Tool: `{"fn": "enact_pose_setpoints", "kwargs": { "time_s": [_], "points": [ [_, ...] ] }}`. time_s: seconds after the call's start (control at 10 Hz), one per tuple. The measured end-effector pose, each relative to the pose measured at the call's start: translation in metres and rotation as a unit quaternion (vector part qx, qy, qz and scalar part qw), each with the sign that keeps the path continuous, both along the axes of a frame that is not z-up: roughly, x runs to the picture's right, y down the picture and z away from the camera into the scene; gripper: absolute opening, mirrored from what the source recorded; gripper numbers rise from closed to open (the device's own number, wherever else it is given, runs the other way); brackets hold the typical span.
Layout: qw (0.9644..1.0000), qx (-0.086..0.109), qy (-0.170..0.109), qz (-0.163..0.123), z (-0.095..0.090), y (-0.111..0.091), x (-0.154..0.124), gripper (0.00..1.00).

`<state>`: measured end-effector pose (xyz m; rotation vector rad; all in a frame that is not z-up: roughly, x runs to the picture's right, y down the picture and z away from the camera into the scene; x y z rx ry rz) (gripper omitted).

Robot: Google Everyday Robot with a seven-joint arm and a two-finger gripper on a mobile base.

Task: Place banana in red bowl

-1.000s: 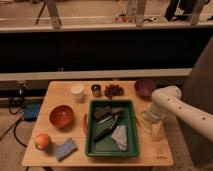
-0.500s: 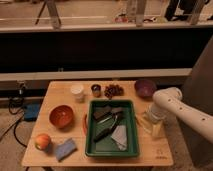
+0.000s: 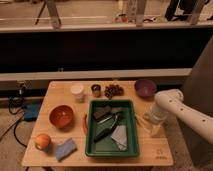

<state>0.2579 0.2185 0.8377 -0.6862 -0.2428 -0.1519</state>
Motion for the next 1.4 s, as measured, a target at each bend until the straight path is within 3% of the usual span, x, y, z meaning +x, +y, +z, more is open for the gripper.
{"fn": "enact_pose_setpoints", "kwargs": {
  "time_s": [0.1, 0.7, 1.2, 1.4],
  "points": [
    [1.0000, -0.001, -0.003, -0.001, 0.002, 0.001, 0.000, 0.61],
    [1.0000, 0.001, 0.001, 0.008, -0.001, 0.002, 0.010, 0.03],
    [0.9998, 0.021, -0.005, -0.004, -0.044, -0.036, 0.003, 0.00],
    [0.9994, 0.030, -0.009, -0.011, -0.048, -0.043, -0.002, 0.00]
  ]
}}
